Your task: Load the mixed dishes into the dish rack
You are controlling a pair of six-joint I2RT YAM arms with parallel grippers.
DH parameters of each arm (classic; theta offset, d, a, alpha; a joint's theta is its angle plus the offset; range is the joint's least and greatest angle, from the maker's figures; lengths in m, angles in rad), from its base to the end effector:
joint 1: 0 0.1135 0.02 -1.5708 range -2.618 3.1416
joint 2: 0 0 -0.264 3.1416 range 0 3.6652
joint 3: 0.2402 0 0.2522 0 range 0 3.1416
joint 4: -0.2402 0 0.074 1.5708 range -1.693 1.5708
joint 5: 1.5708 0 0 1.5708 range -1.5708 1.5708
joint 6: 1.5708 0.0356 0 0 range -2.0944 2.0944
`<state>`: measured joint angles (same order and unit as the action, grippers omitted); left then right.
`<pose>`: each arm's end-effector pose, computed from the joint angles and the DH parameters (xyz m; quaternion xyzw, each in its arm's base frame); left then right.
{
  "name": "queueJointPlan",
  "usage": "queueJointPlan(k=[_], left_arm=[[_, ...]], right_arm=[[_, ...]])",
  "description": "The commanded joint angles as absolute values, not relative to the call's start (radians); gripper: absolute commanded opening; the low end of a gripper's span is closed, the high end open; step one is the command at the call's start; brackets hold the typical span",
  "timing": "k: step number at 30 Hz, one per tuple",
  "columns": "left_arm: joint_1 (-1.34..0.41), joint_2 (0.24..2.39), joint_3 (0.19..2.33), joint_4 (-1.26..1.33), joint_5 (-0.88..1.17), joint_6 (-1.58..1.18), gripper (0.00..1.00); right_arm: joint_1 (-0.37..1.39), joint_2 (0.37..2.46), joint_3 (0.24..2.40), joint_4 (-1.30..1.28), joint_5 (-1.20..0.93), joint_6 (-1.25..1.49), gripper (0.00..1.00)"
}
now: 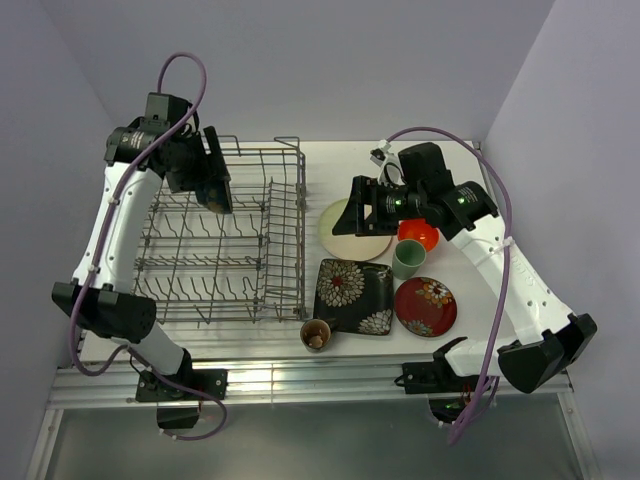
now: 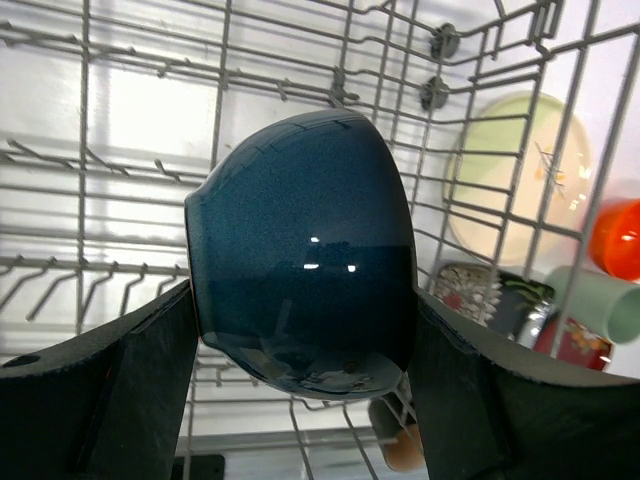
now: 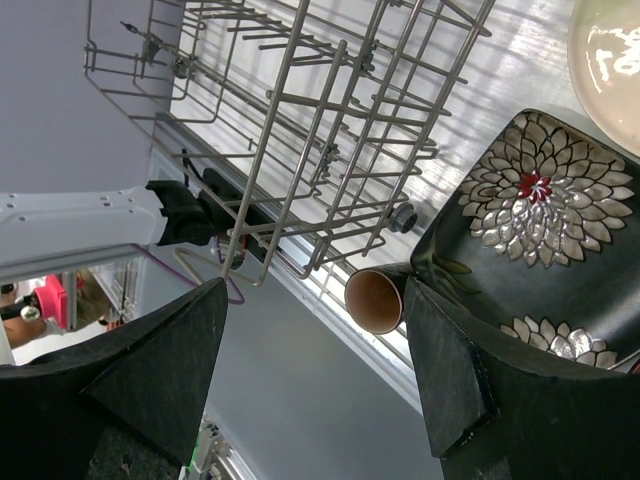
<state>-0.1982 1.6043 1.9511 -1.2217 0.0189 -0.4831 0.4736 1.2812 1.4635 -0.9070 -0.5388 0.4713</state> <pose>0.3029 -0.0615 0.4329 -0.1303 0.9310 -0.1223 0.3184 0.2167 0.1316 0.4006 -0.1103 0.8788 0.3962 0.2419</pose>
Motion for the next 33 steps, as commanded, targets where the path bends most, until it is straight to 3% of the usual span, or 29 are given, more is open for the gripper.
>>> queueJointPlan(k=[1, 33], left_arm=[[-0.213, 1.623, 2.042, -1.130, -0.044, -0.417, 0.00], [-0.407, 1.873, 2.094, -1.152, -0.304, -0.446, 0.00]], right_arm=[[0.482, 1.255, 1.460, -0.907, -0.526, 0.443, 0.78], [0.468, 1.247, 1.462, -0.933, -0.471, 0.425, 0.79]])
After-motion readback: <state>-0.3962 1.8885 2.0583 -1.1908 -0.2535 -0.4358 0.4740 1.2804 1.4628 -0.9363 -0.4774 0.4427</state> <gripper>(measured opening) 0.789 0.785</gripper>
